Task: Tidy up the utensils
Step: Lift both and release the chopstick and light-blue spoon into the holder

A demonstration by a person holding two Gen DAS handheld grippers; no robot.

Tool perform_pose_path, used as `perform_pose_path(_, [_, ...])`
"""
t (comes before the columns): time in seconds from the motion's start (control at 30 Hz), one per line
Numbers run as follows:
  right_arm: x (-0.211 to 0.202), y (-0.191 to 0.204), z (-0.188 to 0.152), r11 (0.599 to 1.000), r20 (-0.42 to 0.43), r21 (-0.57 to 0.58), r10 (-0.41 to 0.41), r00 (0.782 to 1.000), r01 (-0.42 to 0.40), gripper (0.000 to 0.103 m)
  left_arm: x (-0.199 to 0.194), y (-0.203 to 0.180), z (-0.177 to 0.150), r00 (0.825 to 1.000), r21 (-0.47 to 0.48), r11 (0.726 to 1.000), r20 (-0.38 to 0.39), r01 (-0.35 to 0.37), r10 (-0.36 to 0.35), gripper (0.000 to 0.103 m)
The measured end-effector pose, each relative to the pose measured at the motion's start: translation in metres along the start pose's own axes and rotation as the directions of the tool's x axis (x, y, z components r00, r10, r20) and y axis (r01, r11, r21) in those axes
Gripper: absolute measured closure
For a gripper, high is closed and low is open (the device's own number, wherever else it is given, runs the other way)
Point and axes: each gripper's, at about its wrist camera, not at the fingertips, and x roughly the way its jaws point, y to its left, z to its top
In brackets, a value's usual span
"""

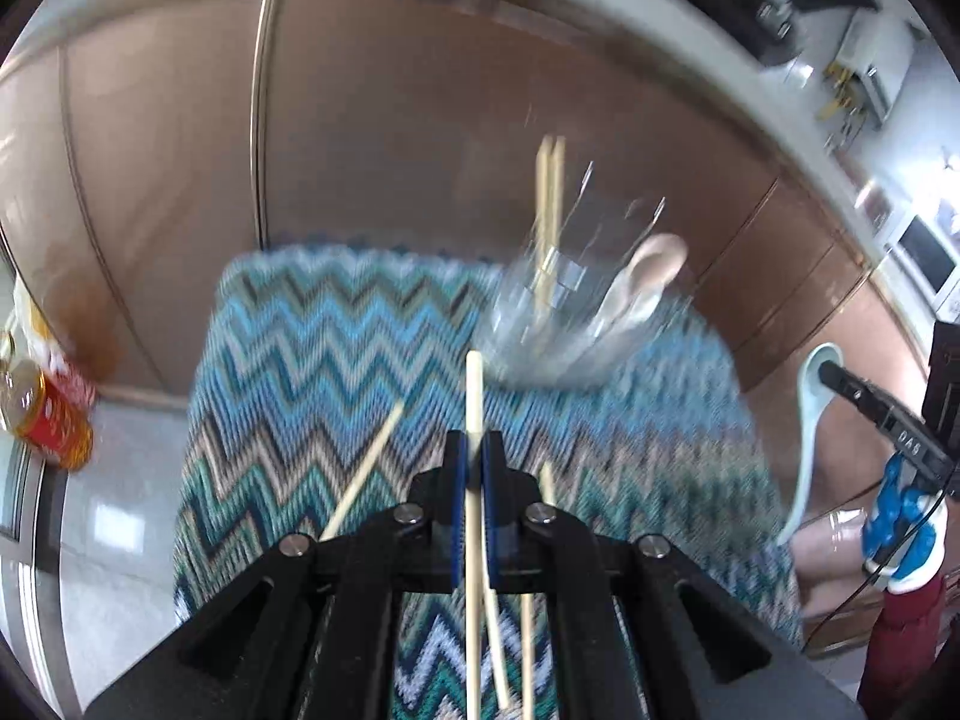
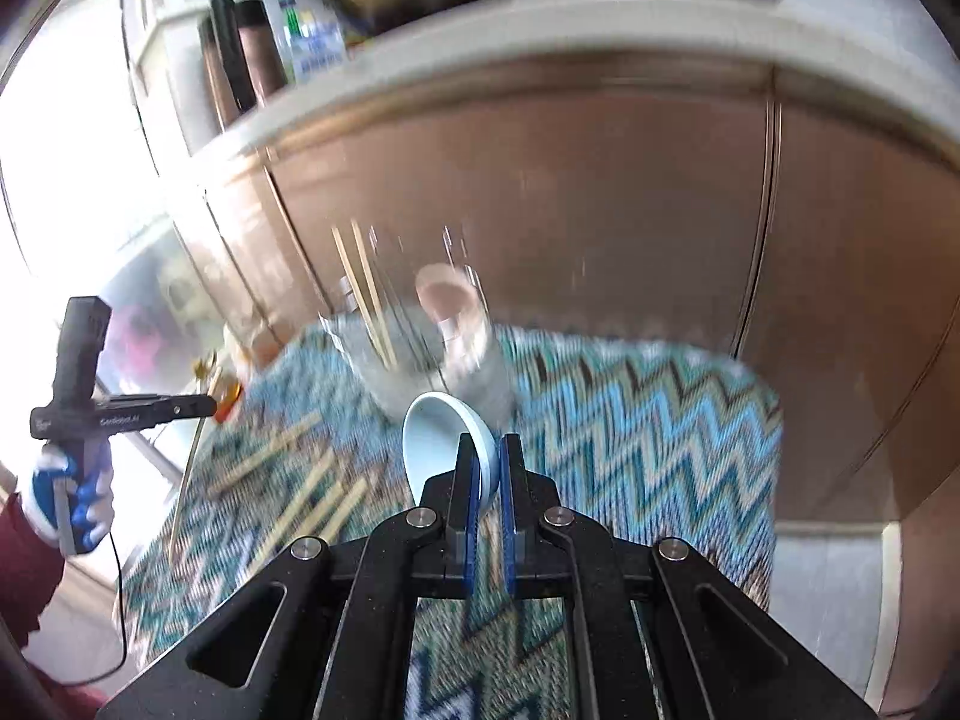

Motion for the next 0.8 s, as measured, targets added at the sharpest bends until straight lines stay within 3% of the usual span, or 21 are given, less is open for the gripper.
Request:
perform_pose_path(0.13, [-0.003,0.028,0.025,1.000,0.122,-0.011,-0.023,0.992,0.024,0.097,-0.029,-0.018,0.032,0.990,0.001,1.000,0.139,0.020,-0.020,0.099])
perform_pose_path(0.23, [-0.001,0.046,0.042,0.999,0.203,-0.026,-0.041,0.978,0.047,0.097,-0.044,-0.033,0.056,0.968,0.007,1.000,0.249,0.026,-0.027,0.099])
perform_pose_path(0.43, [0.019,0.069,0.070,0.995,0.349,-0.029,-0.075,0.934,0.091,0.097,-0.050,-0.059,0.100,0.889,-0.010,0.998,0.455,0.061,-0.050,0.099])
perform_pose_path(0.53, [0.034,0.072,0.081,0.989,0.419,-0.030,-0.116,0.900,0.142,0.097,-0.035,-0.065,0.117,0.845,-0.035,0.996,0.532,0.083,-0.052,0.099])
perform_pose_path(0.63, [0.049,0.071,0.086,0.984,0.457,-0.031,-0.141,0.878,0.174,0.097,-0.013,-0.073,0.126,0.799,-0.049,0.997,0.601,0.058,-0.017,0.099])
perform_pose_path(0.8, [0.082,0.066,0.081,0.973,0.478,-0.037,-0.184,0.859,0.229,0.097,0.034,-0.077,0.130,0.766,-0.079,0.997,0.642,0.007,0.045,0.099])
